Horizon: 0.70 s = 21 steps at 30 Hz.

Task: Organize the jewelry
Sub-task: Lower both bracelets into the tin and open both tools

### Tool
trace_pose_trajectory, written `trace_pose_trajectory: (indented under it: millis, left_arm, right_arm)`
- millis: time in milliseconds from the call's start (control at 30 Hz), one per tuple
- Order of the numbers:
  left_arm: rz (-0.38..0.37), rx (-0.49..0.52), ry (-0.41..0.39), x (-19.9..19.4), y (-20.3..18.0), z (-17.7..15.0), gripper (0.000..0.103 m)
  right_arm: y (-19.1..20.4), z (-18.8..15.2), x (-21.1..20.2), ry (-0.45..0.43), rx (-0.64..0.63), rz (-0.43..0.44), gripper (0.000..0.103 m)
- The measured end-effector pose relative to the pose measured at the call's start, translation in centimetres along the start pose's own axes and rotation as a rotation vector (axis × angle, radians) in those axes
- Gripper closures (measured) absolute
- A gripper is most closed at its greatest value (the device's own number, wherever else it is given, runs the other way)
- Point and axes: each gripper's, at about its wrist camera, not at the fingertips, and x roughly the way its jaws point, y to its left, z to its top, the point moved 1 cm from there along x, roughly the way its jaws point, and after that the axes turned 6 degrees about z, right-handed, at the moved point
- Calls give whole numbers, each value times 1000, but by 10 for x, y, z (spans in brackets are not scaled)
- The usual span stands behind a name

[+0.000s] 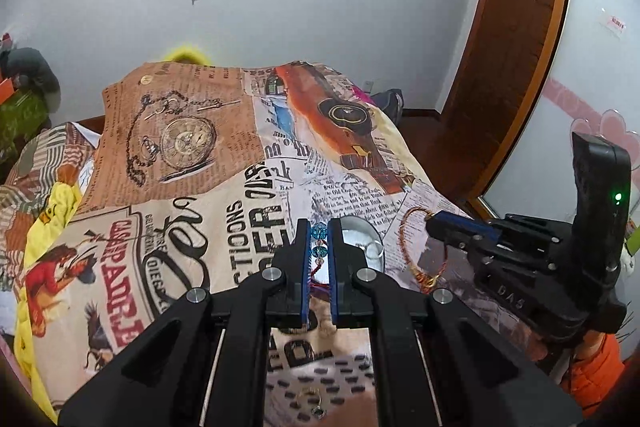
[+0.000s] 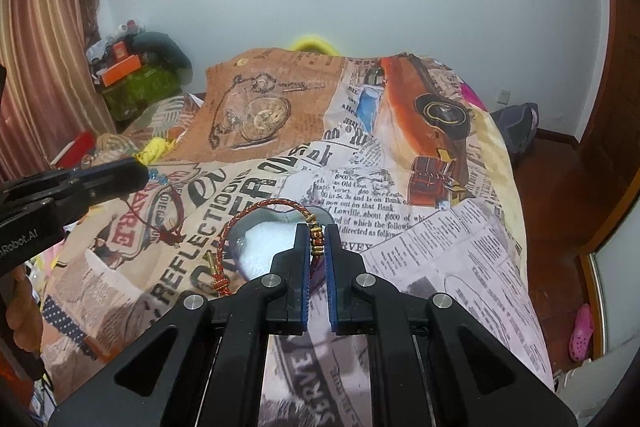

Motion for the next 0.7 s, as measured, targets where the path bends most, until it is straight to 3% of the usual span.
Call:
trace_pose_trajectory:
  millis: [700]
  left_arm:
    - [-38, 14, 93, 73, -7, 4, 97]
  right_arm:
    - [-5, 6, 56, 105, -22, 34, 97]
